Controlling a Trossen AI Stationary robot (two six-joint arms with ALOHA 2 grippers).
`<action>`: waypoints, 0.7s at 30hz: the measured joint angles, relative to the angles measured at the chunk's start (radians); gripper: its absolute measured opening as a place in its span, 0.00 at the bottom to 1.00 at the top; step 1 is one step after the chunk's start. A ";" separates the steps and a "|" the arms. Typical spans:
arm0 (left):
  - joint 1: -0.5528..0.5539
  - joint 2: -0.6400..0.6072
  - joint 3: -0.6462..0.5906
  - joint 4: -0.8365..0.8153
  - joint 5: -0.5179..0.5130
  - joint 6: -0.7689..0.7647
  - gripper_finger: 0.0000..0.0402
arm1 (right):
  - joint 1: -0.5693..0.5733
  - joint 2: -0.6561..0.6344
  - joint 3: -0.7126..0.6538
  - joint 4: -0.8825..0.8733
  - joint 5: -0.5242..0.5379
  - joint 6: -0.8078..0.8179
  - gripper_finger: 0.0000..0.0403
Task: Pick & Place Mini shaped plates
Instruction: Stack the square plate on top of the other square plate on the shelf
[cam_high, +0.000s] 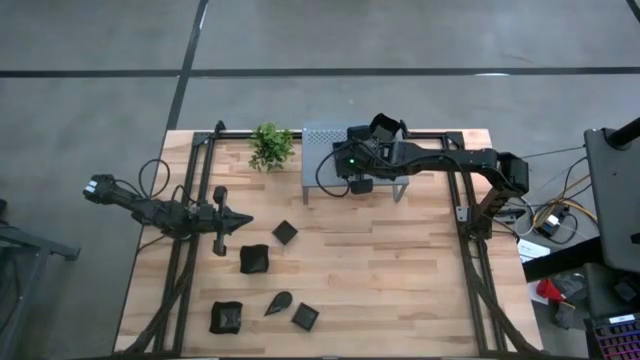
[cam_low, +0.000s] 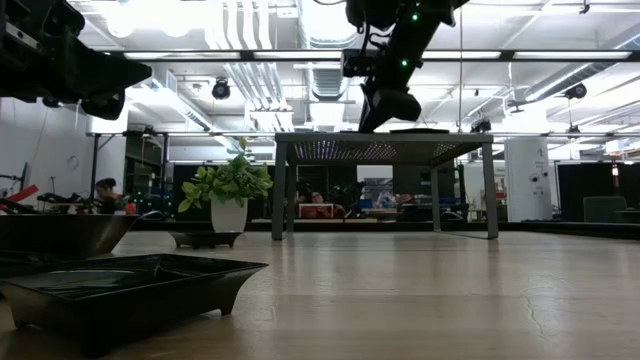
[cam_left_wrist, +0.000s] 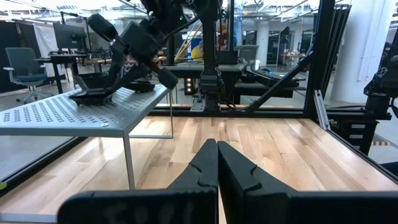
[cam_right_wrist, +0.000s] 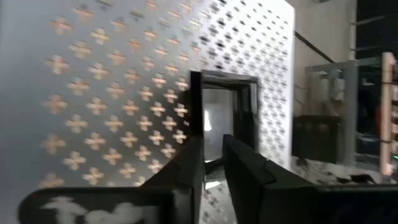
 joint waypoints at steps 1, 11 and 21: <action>0.000 0.000 0.000 0.000 0.000 0.000 0.00 | 0.005 -0.003 0.001 0.000 0.014 0.001 0.16; 0.000 0.000 0.000 0.000 0.000 0.000 0.00 | 0.088 -0.068 0.010 0.000 0.047 0.056 0.28; 0.000 0.000 0.000 0.000 0.000 0.000 0.00 | 0.257 -0.078 0.010 -0.010 -0.161 0.273 0.25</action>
